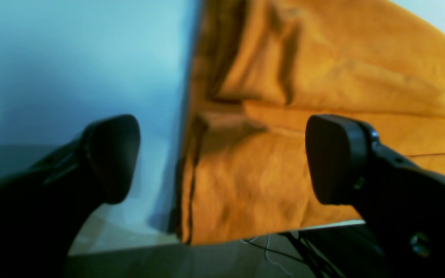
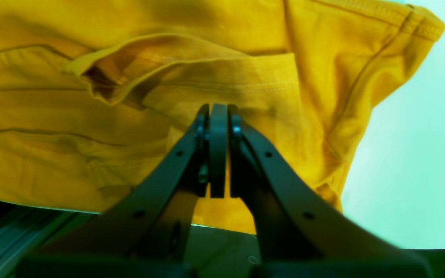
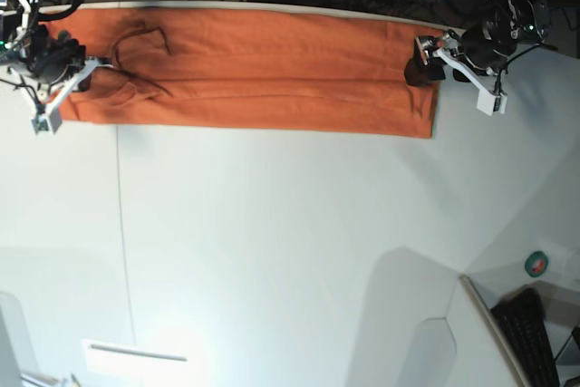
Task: Layout the t-shirt on the table in an organized manner, then fold the t-shirt properly
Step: 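Release and regrasp the strip's other end with the left gripper, then lift the strip end with the left gripper toward the right gripper, then lay the strip end over the shirt with the left gripper, then release the folded end and move the left gripper away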
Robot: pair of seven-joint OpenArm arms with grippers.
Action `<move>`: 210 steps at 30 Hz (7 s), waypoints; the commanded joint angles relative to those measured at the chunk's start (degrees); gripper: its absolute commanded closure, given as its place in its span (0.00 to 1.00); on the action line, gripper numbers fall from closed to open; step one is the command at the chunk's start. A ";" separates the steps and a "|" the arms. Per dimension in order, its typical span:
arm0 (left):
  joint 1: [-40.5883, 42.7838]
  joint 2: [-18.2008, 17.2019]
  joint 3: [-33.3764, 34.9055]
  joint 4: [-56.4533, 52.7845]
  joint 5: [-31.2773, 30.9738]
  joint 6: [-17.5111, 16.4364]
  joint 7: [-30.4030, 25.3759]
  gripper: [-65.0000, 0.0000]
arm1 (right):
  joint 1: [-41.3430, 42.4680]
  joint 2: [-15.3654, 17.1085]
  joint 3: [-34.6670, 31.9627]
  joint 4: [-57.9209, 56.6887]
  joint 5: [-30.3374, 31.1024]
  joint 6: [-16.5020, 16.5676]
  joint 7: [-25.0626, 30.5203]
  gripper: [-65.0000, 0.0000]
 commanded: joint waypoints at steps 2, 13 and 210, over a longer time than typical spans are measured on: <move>-0.88 -0.59 -0.31 -0.66 -0.86 -0.45 -0.93 0.10 | 0.11 0.75 0.25 0.82 0.19 0.30 0.87 1.00; -2.72 -0.50 -0.14 -8.31 -0.86 -0.45 -4.45 0.12 | 0.11 0.67 0.25 0.82 0.19 0.30 0.87 1.00; -4.30 -0.85 39.77 8.48 -11.59 31.47 -9.11 1.00 | 1.69 -0.30 -1.33 0.91 0.46 0.48 0.78 1.00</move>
